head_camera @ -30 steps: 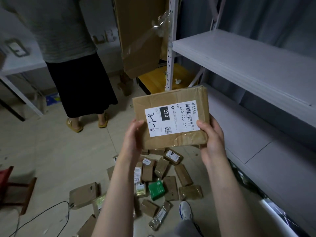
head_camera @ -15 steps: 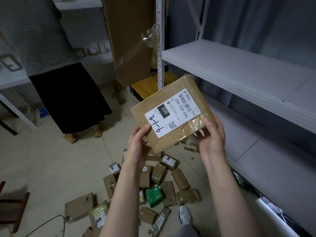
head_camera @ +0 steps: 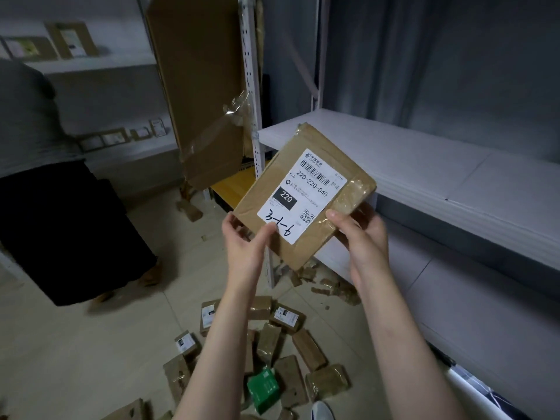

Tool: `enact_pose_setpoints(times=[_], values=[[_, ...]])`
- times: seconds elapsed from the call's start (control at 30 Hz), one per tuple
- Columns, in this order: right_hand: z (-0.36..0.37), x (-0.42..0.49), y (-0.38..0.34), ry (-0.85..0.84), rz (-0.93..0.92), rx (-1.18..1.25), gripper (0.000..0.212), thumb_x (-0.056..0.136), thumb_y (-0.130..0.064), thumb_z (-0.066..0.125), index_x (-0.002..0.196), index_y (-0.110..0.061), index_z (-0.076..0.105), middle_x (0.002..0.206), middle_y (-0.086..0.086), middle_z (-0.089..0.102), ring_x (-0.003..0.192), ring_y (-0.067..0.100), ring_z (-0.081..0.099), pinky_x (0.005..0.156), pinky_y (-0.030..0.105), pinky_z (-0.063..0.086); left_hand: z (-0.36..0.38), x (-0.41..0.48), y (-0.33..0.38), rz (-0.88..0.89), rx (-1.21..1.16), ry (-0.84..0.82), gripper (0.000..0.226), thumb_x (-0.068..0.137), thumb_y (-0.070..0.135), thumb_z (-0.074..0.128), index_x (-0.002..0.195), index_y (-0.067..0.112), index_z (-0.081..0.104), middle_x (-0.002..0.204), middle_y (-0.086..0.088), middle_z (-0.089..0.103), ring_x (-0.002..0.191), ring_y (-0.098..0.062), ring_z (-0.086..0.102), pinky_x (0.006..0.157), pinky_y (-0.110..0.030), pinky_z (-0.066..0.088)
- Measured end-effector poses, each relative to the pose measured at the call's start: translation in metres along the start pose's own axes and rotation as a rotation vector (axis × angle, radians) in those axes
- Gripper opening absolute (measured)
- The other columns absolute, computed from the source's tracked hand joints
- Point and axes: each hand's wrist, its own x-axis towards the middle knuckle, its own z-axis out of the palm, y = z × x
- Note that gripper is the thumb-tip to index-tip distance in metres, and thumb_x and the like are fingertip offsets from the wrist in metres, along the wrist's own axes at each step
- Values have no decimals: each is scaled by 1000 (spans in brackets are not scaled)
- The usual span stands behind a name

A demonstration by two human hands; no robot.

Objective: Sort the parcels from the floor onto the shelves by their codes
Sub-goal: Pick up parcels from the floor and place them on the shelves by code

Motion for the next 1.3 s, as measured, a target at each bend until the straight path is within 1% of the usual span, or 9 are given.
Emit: enact_pose_setpoints(times=[0.1, 0.2, 0.37, 0.57, 0.9, 1.0, 1.07, 1.2, 1.3], values=[[8, 18, -30, 29, -99, -55, 53, 74, -1, 81, 123, -7, 61, 109, 6, 73, 101, 18, 71, 85, 30, 58, 19, 7, 32, 304, 316, 58, 106, 75, 38, 81, 154, 16, 14, 157, -1, 22, 141, -15, 26, 116, -32, 24], [18, 36, -66, 38, -188, -92, 57, 74, -3, 82, 125, -11, 59, 111, 3, 72, 101, 16, 70, 81, 31, 59, 39, 17, 65, 563, 508, 24, 118, 65, 59, 78, 153, 14, 14, 157, -3, 21, 145, -18, 18, 120, -39, 20], [35, 64, -128, 69, -355, -207, 68, 55, -27, 88, 117, -14, 65, 107, -1, 74, 98, 12, 71, 79, 30, 59, 64, 33, 117, 732, 691, 40, 143, 49, 88, 63, 153, 9, 6, 159, -10, 16, 148, -26, 14, 122, -46, 16], [53, 88, -202, 86, -559, -378, 78, 46, -46, 84, 117, -20, 65, 108, -7, 73, 99, 6, 69, 88, 35, 58, 92, 57, 177, 845, 639, -29, 149, 50, 75, 77, 155, 14, -9, 159, -12, 8, 148, -29, 9, 121, -45, 21], [86, 126, -305, 122, -853, -616, 77, 50, -52, 82, 118, -21, 63, 109, -11, 71, 98, 5, 67, 89, 35, 57, 132, 101, 275, 1011, 553, 89, 148, 51, 68, 80, 154, 3, -3, 148, -23, 21, 139, -37, 21, 115, -41, 25], [94, 137, -331, 89, -926, -721, 69, 63, -35, 88, 124, -20, 58, 111, -16, 63, 99, 1, 61, 88, 12, 50, 142, 115, 297, 1021, 523, 90, 147, 52, 71, 78, 154, 2, -2, 148, -22, 20, 139, -36, 21, 116, -40, 22], [100, 146, -348, 63, -973, -818, 79, 68, -24, 88, 136, -17, 48, 112, -15, 55, 100, 1, 56, 79, -3, 40, 149, 125, 311, 1027, 491, 102, 147, 51, 73, 77, 155, 2, -1, 148, -22, 20, 140, -36, 21, 116, -41, 23], [114, 172, -373, 23, -1044, -998, 108, 61, -31, 90, 149, -15, 28, 124, -7, 62, 112, 17, 63, 98, 31, 50, 163, 145, 341, 1041, 444, 156, 149, 45, 83, 65, 154, 4, 2, 148, -22, 22, 140, -37, 20, 117, -43, 24], [119, 195, -393, 39, -1064, -1069, 113, 63, -35, 89, 150, -15, 21, 129, -1, 63, 111, 26, 64, 95, 38, 52, 178, 163, 362, 1064, 443, 190, 149, 41, 87, 55, 154, 4, 4, 146, -23, 25, 138, -38, 23, 116, -46, 28]])
